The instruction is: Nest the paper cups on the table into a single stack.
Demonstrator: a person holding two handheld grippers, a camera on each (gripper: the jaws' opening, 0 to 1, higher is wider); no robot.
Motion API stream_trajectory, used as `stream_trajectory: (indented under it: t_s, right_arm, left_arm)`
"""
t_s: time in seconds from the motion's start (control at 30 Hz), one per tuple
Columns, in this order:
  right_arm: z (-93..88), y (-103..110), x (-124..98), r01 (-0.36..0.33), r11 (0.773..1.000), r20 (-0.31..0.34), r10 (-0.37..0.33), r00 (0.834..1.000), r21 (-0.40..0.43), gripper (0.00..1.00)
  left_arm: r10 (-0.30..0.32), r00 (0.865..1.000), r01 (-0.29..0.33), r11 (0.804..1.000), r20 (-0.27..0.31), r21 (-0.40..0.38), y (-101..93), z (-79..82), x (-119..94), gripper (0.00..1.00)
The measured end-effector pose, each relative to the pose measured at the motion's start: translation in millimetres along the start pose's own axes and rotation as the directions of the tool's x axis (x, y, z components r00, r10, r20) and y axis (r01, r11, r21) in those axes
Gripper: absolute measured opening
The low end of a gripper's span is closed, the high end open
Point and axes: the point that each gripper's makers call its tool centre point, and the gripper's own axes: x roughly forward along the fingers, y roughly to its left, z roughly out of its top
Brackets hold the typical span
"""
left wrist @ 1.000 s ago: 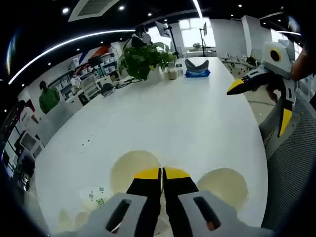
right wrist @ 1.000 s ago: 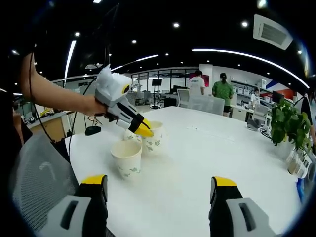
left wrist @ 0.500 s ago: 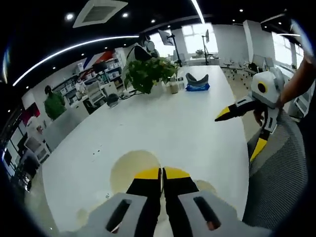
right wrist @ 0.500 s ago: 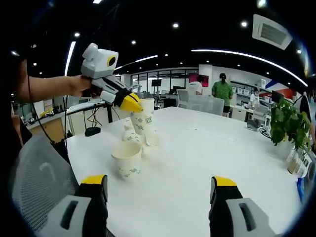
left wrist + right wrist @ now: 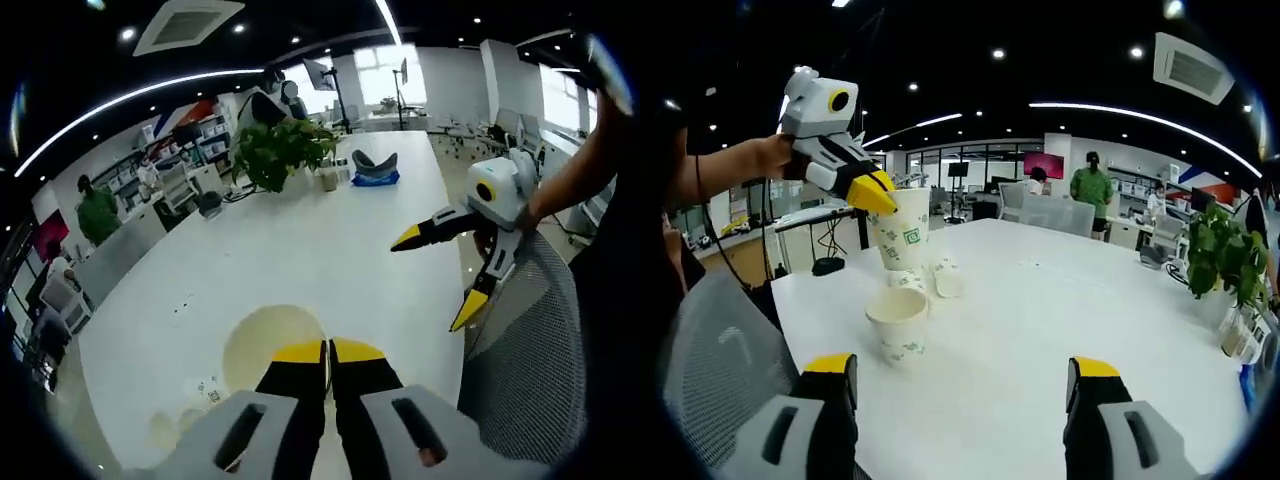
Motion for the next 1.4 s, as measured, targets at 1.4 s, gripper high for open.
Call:
stream_trajectory:
  t_s: [1.4]
  right_arm:
    - [-2.0, -4.0, -0.5, 0.016, 1.0, -0.007, -0.016, 1.0, -0.004, 0.87]
  left_arm:
    - [-0.057, 0.996, 0.052, 0.996, -0.073, -0.078, -30.1, -68.3, 54.9, 0.0]
